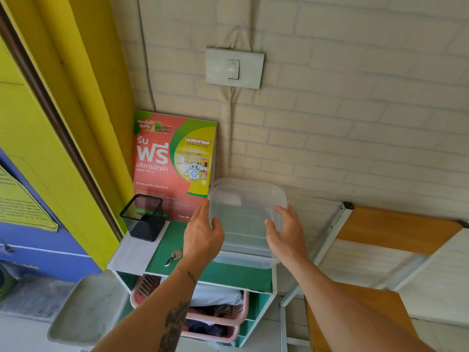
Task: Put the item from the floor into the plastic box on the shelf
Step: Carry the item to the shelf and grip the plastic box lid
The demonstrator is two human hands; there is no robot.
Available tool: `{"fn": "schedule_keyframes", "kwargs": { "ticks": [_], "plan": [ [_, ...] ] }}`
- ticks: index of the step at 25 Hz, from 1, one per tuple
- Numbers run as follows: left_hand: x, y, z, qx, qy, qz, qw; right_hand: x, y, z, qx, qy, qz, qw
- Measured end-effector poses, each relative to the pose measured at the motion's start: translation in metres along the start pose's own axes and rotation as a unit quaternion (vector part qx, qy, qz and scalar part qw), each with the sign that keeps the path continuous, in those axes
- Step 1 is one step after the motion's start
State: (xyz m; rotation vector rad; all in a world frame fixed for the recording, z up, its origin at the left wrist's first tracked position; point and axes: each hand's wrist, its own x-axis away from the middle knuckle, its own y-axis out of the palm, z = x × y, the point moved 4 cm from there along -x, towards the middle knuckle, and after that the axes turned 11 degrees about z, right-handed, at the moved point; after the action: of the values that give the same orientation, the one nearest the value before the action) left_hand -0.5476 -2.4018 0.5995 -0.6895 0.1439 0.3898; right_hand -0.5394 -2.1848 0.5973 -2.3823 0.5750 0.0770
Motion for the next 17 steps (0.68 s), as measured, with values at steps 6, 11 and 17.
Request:
{"fn": "schedule_keyframes", "kwargs": {
  "ticks": [6, 11, 17],
  "plan": [
    [0.008, -0.005, 0.042, -0.022, 0.093, 0.054, 0.994, -0.002, -0.032, -0.002, -0.022, -0.018, 0.048, 0.998],
    [0.037, 0.028, 0.095, -0.02, 0.117, 0.014, 0.993, 0.003, -0.093, 0.026, -0.012, -0.007, 0.097, 0.995],
    [0.099, 0.085, 0.153, -0.007, 0.129, -0.031, 0.991, 0.011, -0.175, 0.083, 0.019, -0.004, 0.133, 0.991]
  ]
}}
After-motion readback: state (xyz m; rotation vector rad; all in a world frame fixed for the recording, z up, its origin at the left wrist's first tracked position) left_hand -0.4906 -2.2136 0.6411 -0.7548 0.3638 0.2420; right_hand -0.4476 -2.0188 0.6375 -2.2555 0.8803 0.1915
